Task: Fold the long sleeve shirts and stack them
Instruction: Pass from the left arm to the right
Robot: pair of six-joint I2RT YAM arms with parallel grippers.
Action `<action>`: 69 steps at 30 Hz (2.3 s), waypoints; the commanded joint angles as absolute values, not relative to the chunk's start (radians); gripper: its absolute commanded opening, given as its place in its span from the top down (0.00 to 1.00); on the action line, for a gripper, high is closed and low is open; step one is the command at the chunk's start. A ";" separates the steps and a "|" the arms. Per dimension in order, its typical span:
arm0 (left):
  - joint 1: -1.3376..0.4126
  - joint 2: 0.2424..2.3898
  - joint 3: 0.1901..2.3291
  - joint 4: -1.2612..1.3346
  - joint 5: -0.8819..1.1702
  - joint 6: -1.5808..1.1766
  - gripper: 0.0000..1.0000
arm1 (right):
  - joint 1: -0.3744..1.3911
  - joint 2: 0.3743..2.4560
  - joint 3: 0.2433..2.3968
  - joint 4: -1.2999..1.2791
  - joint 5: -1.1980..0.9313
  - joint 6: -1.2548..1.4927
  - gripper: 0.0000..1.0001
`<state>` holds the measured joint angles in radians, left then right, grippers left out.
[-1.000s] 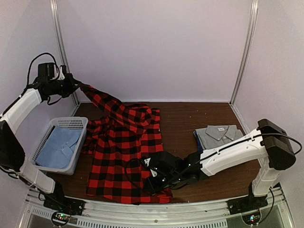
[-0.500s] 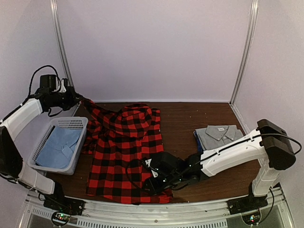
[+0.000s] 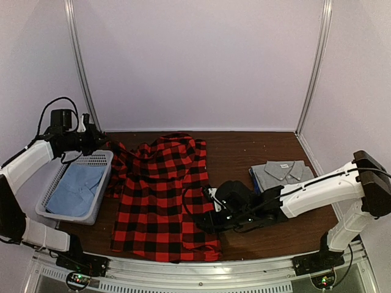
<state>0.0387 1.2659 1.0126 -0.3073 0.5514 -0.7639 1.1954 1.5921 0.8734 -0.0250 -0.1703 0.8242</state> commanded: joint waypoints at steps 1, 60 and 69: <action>0.019 1.221 0.970 -0.251 0.632 -0.790 1.00 | 1.216 1.603 0.806 -0.004 -0.175 0.858 0.73; -0.420 0.998 0.665 -0.008 0.442 -1.517 1.00 | 1.201 2.036 1.613 0.113 0.196 0.279 0.33; -0.420 1.007 0.664 0.044 0.451 -1.523 1.00 | 1.227 2.066 1.628 0.109 0.230 0.205 0.36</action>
